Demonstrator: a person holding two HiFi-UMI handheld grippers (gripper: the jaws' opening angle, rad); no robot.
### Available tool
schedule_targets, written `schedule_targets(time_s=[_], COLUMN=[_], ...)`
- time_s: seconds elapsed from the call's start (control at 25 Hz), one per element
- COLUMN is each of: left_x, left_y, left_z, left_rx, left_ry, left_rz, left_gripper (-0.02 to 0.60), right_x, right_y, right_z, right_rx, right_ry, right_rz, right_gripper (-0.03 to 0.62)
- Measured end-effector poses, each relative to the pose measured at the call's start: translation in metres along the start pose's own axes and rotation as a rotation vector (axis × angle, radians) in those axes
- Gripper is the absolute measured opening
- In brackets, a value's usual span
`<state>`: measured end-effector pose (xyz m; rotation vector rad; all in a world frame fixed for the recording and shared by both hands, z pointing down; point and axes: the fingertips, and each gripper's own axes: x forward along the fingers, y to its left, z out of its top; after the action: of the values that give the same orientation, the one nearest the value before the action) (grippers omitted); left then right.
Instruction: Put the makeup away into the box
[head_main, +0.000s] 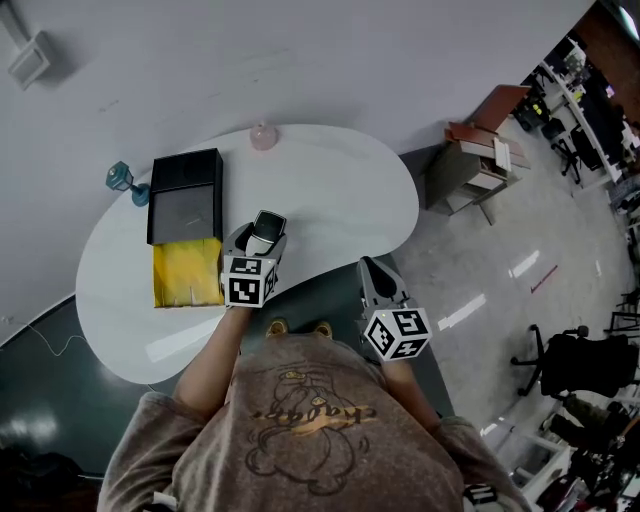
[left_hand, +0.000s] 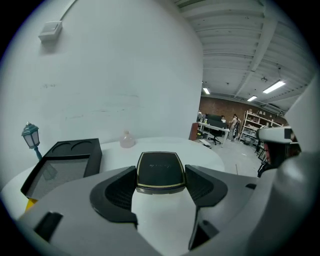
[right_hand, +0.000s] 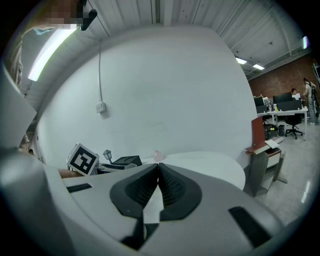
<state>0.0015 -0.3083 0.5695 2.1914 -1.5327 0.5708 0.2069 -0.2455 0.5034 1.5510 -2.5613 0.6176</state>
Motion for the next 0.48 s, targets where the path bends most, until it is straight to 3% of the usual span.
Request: schedule_targets(time_s=[0.48], left_x=[-0.063], left_y=[0.062], left_z=[0.009], left_rx=[-0.070], left_ry=[-0.075], left_rz=[0.152], left_gripper=[0.325], right_x=[0.047], right_y=[0.054], right_z=[-0.001], right_rx=[-0.010], right_ry=[0.035], right_rz=[0.166], right_gripper=[0.003])
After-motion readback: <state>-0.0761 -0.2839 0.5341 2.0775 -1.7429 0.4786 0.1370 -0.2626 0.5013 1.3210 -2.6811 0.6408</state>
